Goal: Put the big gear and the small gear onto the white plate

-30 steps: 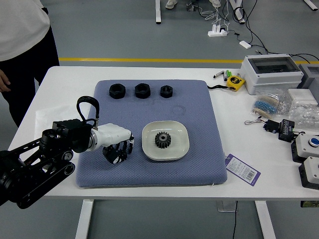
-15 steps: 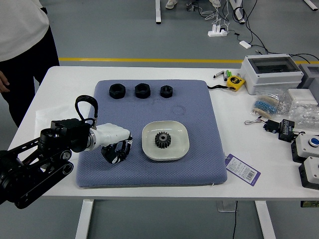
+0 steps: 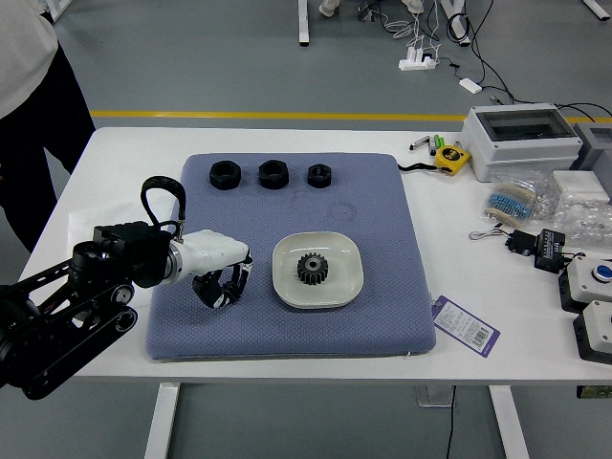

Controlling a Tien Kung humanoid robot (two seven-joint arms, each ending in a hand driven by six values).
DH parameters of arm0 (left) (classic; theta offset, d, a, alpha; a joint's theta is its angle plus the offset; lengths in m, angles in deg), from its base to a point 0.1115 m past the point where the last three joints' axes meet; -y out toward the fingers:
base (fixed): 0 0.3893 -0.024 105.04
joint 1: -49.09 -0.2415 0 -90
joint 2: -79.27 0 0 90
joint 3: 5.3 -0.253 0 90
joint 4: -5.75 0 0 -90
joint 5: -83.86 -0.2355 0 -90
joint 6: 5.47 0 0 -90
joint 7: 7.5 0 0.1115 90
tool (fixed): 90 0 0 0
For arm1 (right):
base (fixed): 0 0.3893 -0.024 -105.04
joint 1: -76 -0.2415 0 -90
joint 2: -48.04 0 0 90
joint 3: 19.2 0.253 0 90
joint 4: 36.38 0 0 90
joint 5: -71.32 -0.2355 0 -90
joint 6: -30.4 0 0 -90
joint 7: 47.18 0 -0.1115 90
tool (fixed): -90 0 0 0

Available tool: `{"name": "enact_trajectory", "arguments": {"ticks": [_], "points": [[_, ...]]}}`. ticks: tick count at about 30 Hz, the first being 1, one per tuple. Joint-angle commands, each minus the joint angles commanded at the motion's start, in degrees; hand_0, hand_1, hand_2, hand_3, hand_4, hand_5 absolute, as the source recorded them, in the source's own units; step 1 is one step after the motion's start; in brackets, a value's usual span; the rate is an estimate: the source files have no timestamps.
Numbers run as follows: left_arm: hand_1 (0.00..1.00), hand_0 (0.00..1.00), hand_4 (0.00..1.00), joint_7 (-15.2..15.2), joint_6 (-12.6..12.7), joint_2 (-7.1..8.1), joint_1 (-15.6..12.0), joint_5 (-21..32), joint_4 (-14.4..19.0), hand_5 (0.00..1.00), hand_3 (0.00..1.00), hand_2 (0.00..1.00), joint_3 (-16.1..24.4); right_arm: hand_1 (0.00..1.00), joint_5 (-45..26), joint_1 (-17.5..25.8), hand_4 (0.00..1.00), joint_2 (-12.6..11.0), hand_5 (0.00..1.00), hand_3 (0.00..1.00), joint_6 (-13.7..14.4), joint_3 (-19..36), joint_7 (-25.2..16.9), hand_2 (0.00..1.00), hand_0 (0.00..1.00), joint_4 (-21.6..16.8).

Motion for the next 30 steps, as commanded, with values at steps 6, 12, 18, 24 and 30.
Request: {"name": "enact_trajectory", "arguments": {"ticks": [6,12,18,24,30], "points": [[0.343,0.291,0.651,0.1,-0.1,0.14,0.3,-0.1,0.7,0.002,0.441,0.391,0.4,0.653,0.0,0.0,0.844,0.0,0.682,0.581,0.0,0.0,0.0,0.730,0.649,0.0],[0.343,0.290,0.629,0.1,-0.1,0.05,0.5,-0.2,1.0,0.002,0.441,0.390,0.6,0.653,-0.1,0.0,0.845,0.0,0.682,0.581,0.0,0.0,0.0,0.730,0.650,0.0],[0.341,0.288,0.617,0.1,-0.2,-0.10,0.7,-0.2,1.5,0.002,0.438,0.387,0.9,0.654,0.2,0.1,0.845,0.0,0.683,0.581,0.0,0.1,0.0,0.730,0.649,0.0],[0.341,0.288,0.613,0.2,-0.3,-1.51,0.8,-0.3,2.3,0.002,0.439,0.388,2.1,0.653,0.5,0.3,0.845,0.0,0.682,0.581,0.0,0.3,0.1,0.730,0.650,0.0],[0.342,0.288,0.601,0.2,-0.2,-3.98,2.0,-0.3,2.0,0.002,0.438,0.387,2.8,0.653,0.8,0.5,0.846,0.1,0.683,0.581,0.1,0.5,0.3,0.730,0.651,0.0]]}}
